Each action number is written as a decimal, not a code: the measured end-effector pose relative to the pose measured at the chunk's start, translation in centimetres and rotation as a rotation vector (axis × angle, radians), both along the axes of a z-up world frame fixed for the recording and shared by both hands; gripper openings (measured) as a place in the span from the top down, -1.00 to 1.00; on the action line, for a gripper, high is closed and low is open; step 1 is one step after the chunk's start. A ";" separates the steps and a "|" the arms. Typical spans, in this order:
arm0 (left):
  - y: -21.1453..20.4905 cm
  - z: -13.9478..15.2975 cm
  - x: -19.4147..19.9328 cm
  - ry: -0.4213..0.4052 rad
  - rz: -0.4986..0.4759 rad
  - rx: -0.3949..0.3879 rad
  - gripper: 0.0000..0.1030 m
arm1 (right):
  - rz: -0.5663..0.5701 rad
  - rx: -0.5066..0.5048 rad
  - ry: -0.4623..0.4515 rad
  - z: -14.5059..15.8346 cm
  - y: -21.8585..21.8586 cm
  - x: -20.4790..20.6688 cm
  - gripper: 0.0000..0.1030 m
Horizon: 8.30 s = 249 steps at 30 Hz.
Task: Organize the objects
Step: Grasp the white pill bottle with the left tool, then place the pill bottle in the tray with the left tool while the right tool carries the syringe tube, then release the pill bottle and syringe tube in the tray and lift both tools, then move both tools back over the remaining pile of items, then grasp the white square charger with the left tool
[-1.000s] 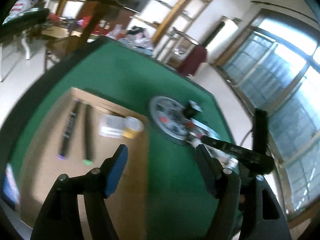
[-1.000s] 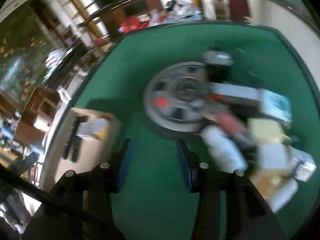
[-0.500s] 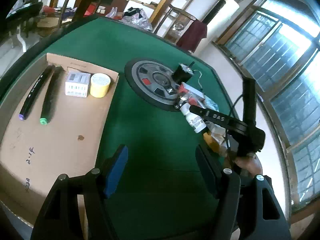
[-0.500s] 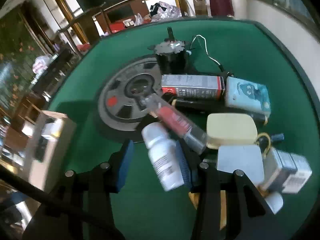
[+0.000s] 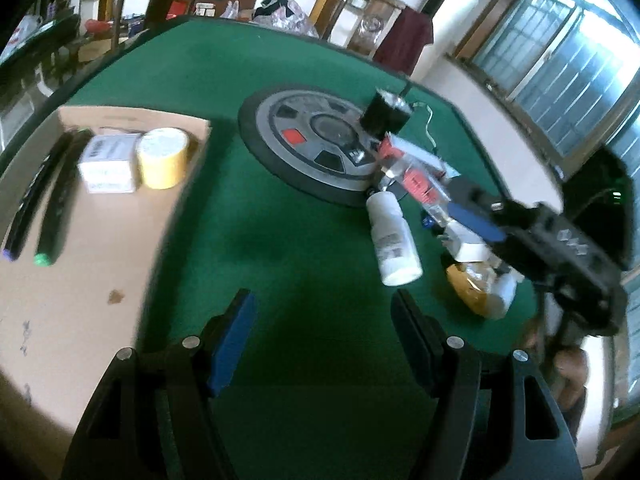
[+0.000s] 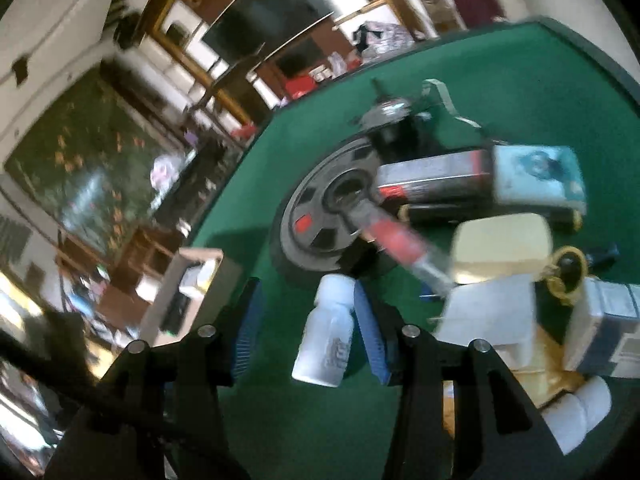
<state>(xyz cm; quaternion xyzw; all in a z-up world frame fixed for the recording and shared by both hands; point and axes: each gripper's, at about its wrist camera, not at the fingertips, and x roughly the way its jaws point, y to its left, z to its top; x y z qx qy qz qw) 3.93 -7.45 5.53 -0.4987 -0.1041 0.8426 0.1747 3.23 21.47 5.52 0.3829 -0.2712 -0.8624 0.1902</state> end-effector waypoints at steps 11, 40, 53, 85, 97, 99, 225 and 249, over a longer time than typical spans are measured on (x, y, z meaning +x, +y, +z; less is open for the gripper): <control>8.7 -1.8 -4.0 0.076 -0.083 -0.104 -0.23 | -0.183 -0.116 0.034 0.8 5.9 1.6 -0.01; -1.7 4.3 1.2 0.211 -0.047 0.026 0.43 | -0.016 0.473 -0.063 1.1 -2.2 -4.8 -0.01; -12.9 2.8 1.4 0.200 0.161 0.043 0.43 | -0.056 0.400 -0.144 -0.2 -1.1 -4.4 0.80; -17.9 -2.3 -4.9 0.033 0.239 0.059 0.21 | 0.312 0.184 -0.245 -0.6 -25.7 -4.5 0.79; -17.3 -2.6 -3.2 0.091 0.296 0.125 -0.09 | 0.190 0.309 -0.156 1.0 -24.3 -1.7 0.42; -16.0 -2.7 -3.2 0.080 0.274 0.082 -0.09 | 0.146 0.324 -0.112 1.7 -22.4 -0.6 0.10; 18.6 -2.5 -0.6 0.169 -0.801 -0.357 -0.12 | -0.553 0.304 -0.055 2.2 13.8 1.6 -0.66; 10.9 -1.6 4.6 0.177 -0.436 -0.198 0.01 | -0.643 0.419 -0.017 1.3 12.9 3.8 -0.66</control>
